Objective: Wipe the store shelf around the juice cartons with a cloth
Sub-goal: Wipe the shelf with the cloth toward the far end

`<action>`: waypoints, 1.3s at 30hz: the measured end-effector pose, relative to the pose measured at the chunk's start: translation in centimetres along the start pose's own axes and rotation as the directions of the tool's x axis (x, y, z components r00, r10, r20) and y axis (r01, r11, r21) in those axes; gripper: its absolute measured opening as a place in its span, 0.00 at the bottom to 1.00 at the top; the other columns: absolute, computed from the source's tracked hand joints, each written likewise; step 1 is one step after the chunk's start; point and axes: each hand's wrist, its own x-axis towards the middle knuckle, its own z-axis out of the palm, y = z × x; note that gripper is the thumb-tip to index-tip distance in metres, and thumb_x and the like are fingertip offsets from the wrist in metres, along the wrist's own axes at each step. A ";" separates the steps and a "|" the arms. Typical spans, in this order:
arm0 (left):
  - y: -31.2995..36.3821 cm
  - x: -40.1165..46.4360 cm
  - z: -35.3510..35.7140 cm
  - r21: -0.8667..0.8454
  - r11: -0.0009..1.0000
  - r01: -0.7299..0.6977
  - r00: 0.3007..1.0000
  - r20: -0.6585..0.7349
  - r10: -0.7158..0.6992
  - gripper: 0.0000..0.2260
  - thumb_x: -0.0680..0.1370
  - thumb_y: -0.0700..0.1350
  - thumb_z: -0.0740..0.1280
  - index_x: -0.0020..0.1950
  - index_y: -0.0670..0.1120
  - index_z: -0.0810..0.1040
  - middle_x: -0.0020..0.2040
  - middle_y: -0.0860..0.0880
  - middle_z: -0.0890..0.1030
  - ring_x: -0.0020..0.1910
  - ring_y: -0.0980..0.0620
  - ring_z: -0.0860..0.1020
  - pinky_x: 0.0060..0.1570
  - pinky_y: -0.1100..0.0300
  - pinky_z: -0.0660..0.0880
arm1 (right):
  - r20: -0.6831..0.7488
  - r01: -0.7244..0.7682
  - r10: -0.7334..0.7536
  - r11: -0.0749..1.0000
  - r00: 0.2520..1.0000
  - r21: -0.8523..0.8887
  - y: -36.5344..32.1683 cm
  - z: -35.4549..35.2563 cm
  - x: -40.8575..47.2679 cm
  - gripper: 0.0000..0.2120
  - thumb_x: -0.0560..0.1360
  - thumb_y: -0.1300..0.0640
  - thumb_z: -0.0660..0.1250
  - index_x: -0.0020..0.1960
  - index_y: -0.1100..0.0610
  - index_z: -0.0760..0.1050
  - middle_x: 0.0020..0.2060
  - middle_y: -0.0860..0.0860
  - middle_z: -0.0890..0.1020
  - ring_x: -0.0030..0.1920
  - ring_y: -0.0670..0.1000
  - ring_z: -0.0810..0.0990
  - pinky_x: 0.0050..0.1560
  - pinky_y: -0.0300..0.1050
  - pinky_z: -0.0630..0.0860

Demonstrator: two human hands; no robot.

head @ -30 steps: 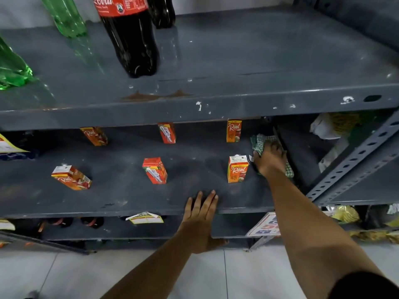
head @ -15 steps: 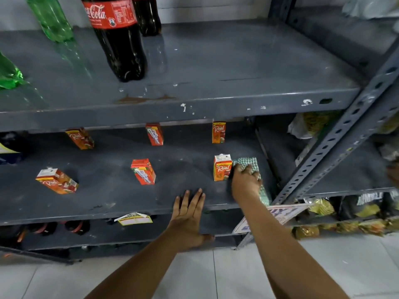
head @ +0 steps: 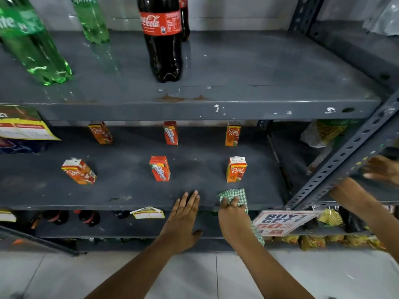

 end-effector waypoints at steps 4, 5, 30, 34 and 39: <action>0.0 -0.3 -1.0 0.030 0.998 0.047 0.993 -0.106 -0.044 0.45 0.78 0.59 0.63 0.78 0.43 0.33 0.78 0.48 0.33 0.77 0.45 0.34 0.77 0.49 0.40 | -0.047 0.222 -0.218 0.931 0.975 0.289 1.3 -2.4 -3.0 0.30 0.71 0.67 0.63 0.71 0.49 0.66 0.66 0.62 0.73 0.56 0.63 0.79 0.54 0.53 0.78; -0.2 -0.3 -1.4 0.046 0.997 0.057 0.989 -0.136 -0.051 0.45 0.78 0.60 0.62 0.78 0.43 0.34 0.79 0.47 0.35 0.78 0.45 0.35 0.77 0.51 0.40 | -0.076 0.232 -0.220 0.877 0.972 0.420 1.8 -3.5 -3.2 0.32 0.71 0.66 0.63 0.71 0.45 0.66 0.64 0.59 0.76 0.55 0.61 0.80 0.53 0.49 0.78; -5.8 -4.3 -2.3 -0.120 0.980 0.157 0.984 -0.070 -0.166 0.51 0.74 0.60 0.67 0.78 0.49 0.30 0.79 0.51 0.31 0.77 0.48 0.32 0.77 0.49 0.41 | -0.402 0.047 0.166 0.881 0.900 0.470 -10.8 -12.3 11.8 0.29 0.74 0.66 0.64 0.72 0.65 0.59 0.67 0.68 0.70 0.66 0.67 0.71 0.66 0.59 0.71; -5.2 -4.6 -1.7 -0.140 0.985 0.101 0.989 -0.090 -0.115 0.51 0.74 0.59 0.68 0.78 0.49 0.32 0.79 0.51 0.32 0.77 0.49 0.31 0.77 0.50 0.39 | -0.423 -0.007 0.193 0.914 0.885 0.405 -9.7 -11.8 8.4 0.15 0.75 0.66 0.61 0.61 0.65 0.71 0.56 0.65 0.79 0.57 0.65 0.78 0.54 0.56 0.77; -4.6 -3.8 -2.2 -0.115 0.987 0.116 0.990 -0.073 -0.125 0.52 0.72 0.58 0.70 0.79 0.47 0.33 0.79 0.51 0.33 0.77 0.50 0.32 0.76 0.52 0.37 | -0.260 -0.068 0.136 0.965 0.956 0.254 -6.7 -4.5 4.3 0.29 0.74 0.61 0.64 0.72 0.63 0.60 0.71 0.66 0.65 0.71 0.66 0.63 0.69 0.61 0.64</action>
